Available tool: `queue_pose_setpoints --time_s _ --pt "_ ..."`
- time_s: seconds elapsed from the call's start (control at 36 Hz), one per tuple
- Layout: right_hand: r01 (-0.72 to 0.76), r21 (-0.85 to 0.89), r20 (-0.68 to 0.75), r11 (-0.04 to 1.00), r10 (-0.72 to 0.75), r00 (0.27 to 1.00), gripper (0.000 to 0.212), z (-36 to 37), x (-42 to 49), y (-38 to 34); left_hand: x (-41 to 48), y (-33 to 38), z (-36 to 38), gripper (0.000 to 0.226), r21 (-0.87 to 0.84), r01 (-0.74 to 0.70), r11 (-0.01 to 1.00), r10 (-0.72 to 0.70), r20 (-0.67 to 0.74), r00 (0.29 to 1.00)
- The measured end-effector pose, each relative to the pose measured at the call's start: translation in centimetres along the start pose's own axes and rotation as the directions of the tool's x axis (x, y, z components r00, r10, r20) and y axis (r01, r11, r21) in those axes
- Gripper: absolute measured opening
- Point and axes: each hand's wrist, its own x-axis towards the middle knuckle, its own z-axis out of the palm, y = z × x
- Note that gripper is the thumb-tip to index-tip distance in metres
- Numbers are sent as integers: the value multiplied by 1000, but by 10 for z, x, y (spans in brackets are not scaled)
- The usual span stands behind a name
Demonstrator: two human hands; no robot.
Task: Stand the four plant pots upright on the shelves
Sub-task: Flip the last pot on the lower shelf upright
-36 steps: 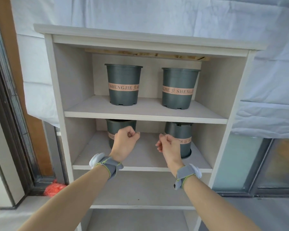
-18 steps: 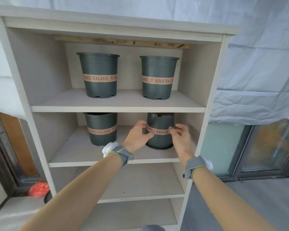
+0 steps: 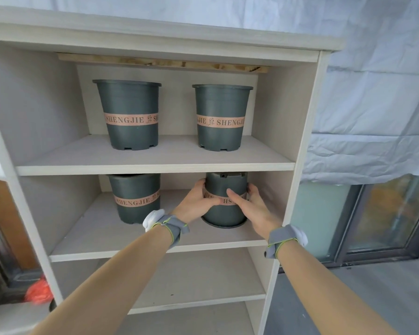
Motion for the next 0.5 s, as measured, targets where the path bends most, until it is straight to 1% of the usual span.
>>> queue_pose_setpoints --time_s 0.06,0.11,0.17,0.22,0.36,0.42,0.5 --pt "20 15 -20 1000 -19 1000 80 1 -4 0 -4 -3 0 72 1 4 1000 -4 -54 999" --pt "38 45 -37 998 -36 999 74 2 -8 1 -8 -7 1 73 -5 7 1000 -8 -101 995" --pt "50 75 -62 996 -45 997 72 3 -14 2 -13 -12 2 74 -2 1 1000 -1 -145 989" --pt "68 96 -77 993 -60 995 79 4 -22 0 -23 -8 0 70 23 -32 999 35 -190 981" --pt "82 79 -58 994 -77 995 87 2 -43 -2 -43 0 -4 58 51 -77 996 86 -217 972" --pt "85 55 -39 995 -83 996 92 -1 -56 -7 -55 2 -10 59 66 -96 993 109 -236 966" --pt "80 41 -25 996 -79 997 92 -2 -71 -11 -68 3 -13 60 80 -108 991 124 -243 962"
